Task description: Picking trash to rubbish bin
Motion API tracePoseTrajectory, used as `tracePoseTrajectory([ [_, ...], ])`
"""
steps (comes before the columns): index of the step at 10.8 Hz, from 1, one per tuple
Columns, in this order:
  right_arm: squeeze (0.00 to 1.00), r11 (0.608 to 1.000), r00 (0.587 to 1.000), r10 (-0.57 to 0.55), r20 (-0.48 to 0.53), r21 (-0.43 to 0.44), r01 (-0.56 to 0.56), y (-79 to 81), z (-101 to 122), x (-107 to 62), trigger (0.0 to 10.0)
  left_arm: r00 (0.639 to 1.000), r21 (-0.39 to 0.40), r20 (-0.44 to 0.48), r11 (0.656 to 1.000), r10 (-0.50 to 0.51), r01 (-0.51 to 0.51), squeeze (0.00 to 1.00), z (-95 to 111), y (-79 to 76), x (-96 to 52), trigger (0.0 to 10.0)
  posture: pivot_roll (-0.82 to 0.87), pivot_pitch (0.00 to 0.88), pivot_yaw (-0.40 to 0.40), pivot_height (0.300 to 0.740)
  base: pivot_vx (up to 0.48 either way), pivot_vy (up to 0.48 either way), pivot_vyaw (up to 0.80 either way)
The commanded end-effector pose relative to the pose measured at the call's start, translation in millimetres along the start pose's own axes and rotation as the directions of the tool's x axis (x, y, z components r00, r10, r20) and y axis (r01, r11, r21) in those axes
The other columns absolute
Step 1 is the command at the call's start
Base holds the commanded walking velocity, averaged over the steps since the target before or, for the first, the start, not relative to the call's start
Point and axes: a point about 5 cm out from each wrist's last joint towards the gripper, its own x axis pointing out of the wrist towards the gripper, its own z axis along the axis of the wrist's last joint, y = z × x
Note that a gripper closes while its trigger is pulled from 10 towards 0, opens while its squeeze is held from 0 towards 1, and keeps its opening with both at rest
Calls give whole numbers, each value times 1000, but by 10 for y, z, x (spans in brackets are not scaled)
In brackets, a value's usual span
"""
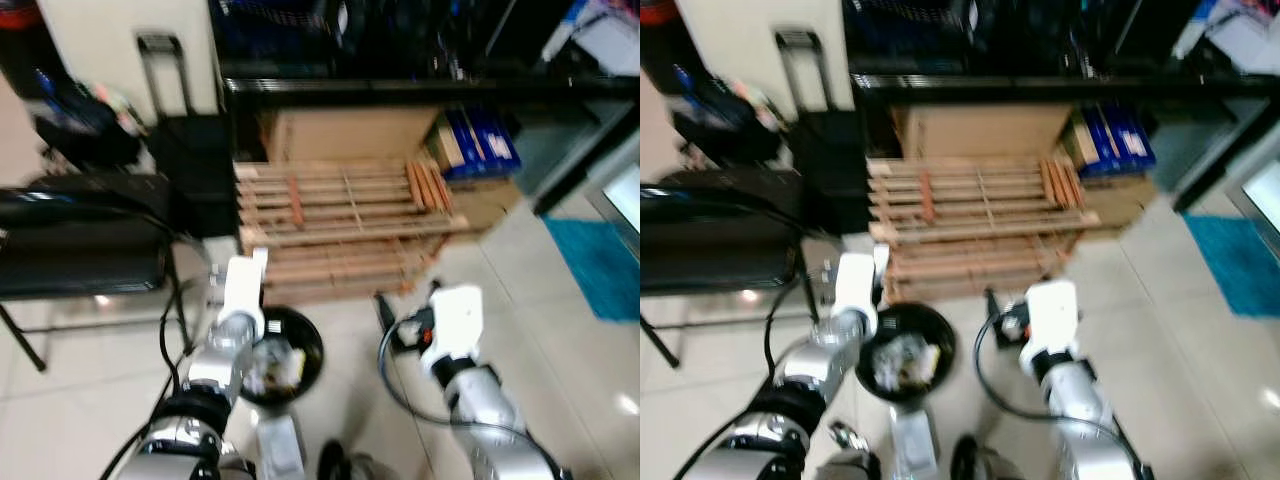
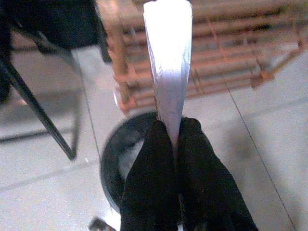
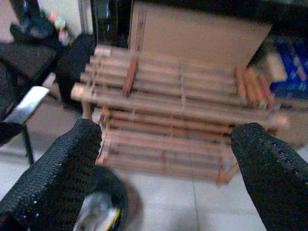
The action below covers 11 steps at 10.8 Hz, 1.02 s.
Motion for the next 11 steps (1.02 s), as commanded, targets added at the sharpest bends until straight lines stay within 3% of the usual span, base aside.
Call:
tracePoseTrajectory([
  [1,0,1000,999,18,-31,-21,-19,9,-28,-63,10000,1000,29,-30,1000,-1,2,0,-122,-65,-19,10000,132,257,-153,740,0,0,0],
  [4,0,996,995,86,-53,1,-86,149,-52,-132,10000,995,73,-100,997,8,0,0,-319,6,-31,10000,119,254,-155,740,0,0,0],
  [8,0,995,993,102,-58,-7,-102,150,-31,-155,10000,982,124,-181,992,47,-24,0,-538,90,-54,10000,111,251,-155,740,0,0,0],
  [11,0,959,958,283,-39,40,-282,311,39,-248,10000,975,160,-222,987,25,12,0,-629,104,-69,10000,96,253,-161,740,0,0,0],
])
